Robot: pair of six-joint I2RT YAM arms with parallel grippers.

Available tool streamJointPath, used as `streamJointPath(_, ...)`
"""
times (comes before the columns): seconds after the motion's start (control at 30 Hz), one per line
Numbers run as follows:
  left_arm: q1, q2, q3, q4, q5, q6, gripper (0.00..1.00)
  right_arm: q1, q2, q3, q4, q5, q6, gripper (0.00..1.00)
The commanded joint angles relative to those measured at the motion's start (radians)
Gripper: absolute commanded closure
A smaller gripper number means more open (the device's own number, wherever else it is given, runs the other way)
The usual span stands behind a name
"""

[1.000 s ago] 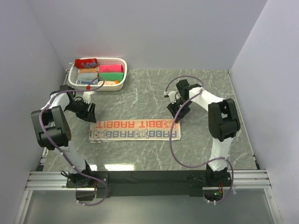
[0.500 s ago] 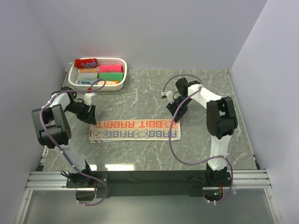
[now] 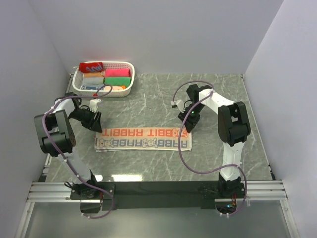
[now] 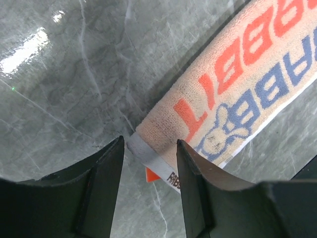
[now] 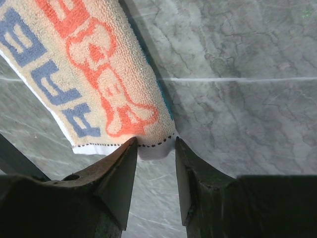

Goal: Roll the towels
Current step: Fold the towel

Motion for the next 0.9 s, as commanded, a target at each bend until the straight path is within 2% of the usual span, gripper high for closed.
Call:
streamJointPath(0.0,-0.003,0.011,0.022,0.014,0.006,0.0,0.48,-0.007,0.004,0.029,-0.035,0.01,-0.037,0.56)
streamJointPath(0.13,-0.003,0.025,0.031,0.014,0.007,-0.004,0.52,-0.004,0.013,0.032,-0.019,0.016,-0.034,0.57)
streamJointPath(0.2,-0.001,0.025,0.031,0.017,0.007,-0.004,0.58,-0.007,0.021,0.04,-0.018,0.018,-0.034,0.67)
streamJointPath(0.23,-0.003,0.023,0.028,0.023,0.007,-0.006,0.61,-0.006,0.022,0.047,-0.022,0.018,-0.038,0.76)
streamJointPath(0.3,-0.003,0.02,0.024,0.036,0.006,-0.001,0.7,-0.007,0.022,0.05,-0.03,0.013,-0.043,0.87)
streamJointPath(0.33,-0.001,0.017,0.021,0.036,0.006,0.003,0.73,-0.007,0.022,0.056,-0.035,0.01,-0.044,0.99)
streamJointPath(0.37,-0.001,0.016,0.019,0.039,0.007,0.009,0.81,-0.006,0.021,0.06,-0.045,0.005,-0.043,1.0)
streamJointPath(0.5,-0.003,-0.001,0.008,0.049,-0.02,0.052,0.99,-0.032,0.013,0.102,-0.137,-0.082,-0.044,1.0)
streamJointPath(0.6,0.001,-0.021,-0.024,0.088,-0.056,0.077,0.99,-0.113,0.041,0.184,-0.26,-0.174,-0.06,1.0)
streamJointPath(0.7,0.001,-0.021,-0.039,0.112,-0.06,0.075,0.99,-0.162,0.13,0.263,-0.355,-0.194,-0.066,1.0)
streamJointPath(0.87,0.002,0.0,-0.026,0.14,-0.056,0.042,0.99,-0.146,0.205,0.276,-0.322,-0.213,-0.025,1.0)
